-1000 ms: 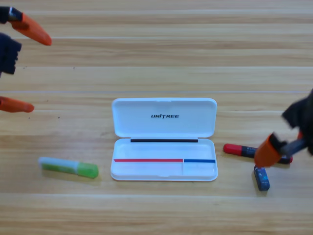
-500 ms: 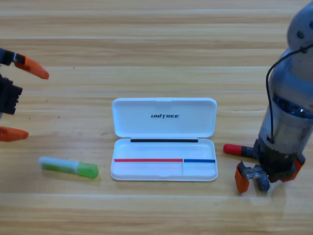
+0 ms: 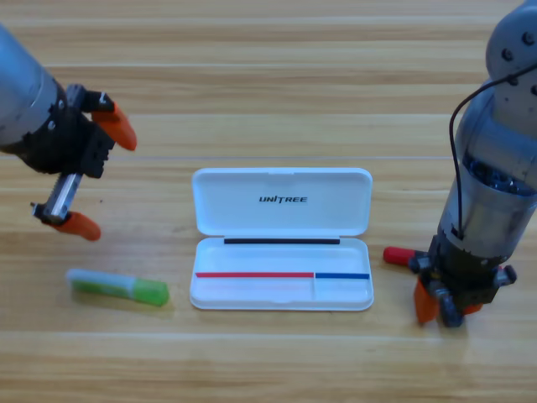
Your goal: Clean up eraser and pencils
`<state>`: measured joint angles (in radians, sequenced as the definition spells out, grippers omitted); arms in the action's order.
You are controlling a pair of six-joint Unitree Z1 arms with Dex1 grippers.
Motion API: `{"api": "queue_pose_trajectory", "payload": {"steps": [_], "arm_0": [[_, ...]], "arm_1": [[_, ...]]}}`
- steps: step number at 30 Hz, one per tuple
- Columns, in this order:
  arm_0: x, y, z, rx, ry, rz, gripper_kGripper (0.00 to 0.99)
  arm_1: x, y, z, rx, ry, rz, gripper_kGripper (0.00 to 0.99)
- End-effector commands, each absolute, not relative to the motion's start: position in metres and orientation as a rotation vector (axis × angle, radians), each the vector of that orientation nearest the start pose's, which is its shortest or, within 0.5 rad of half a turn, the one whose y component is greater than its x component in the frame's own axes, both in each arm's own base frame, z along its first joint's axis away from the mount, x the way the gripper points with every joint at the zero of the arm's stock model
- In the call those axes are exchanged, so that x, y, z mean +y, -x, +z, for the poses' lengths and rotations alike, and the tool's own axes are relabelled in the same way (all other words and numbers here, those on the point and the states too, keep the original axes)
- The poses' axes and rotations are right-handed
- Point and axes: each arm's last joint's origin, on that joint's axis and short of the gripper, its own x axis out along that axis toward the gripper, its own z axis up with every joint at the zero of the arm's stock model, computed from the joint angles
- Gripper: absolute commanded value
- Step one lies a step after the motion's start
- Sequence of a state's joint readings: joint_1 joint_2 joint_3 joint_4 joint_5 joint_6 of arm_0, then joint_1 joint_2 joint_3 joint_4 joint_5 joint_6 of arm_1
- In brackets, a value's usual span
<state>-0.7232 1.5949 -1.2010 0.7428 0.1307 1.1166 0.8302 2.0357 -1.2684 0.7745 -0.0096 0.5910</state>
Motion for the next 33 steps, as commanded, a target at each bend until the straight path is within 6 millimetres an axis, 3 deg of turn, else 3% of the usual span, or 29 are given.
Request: {"api": "queue_pose_trajectory", "payload": {"steps": [1, 5, 7, 12, 19, 22, 27, 33], "arm_0": [[-0.181, -0.231, 0.301, 0.824, -1.366, -1.130, 0.973], [-0.174, -0.233, 0.298, 0.871, -1.309, -1.137, 0.957], [-0.171, -0.236, 0.293, 0.901, -1.275, -1.146, 0.956], [-0.165, -0.246, 0.276, 0.995, -1.183, -1.199, 0.945], [-0.165, -0.248, 0.260, 1.058, -1.147, -1.229, 0.948], [-0.165, -0.248, 0.253, 1.070, -1.138, -1.232, 0.957], [-0.162, -0.244, 0.236, 1.061, -1.134, -1.219, 0.960], [-0.162, -0.243, 0.220, 1.026, -1.132, -1.226, 0.960]], "arm_1": [[0.250, -0.255, 0.144, 1.651, 0.182, 0.116, 0.259], [0.248, -0.254, 0.143, 1.665, 0.177, 0.120, 0.140], [0.248, -0.255, 0.143, 1.666, 0.177, 0.123, 0.003], [0.245, -0.253, 0.153, 1.645, 0.217, 0.183, 0.000], [0.224, -0.221, 0.244, 1.465, 0.429, 0.559, 0.000], [0.224, -0.211, 0.270, 1.345, 0.657, 0.991, 0.000], [0.240, -0.212, 0.272, 1.317, 0.849, 1.290, 0.000], [0.281, -0.239, 0.250, 1.265, 1.078, 1.286, 0.000]]}}
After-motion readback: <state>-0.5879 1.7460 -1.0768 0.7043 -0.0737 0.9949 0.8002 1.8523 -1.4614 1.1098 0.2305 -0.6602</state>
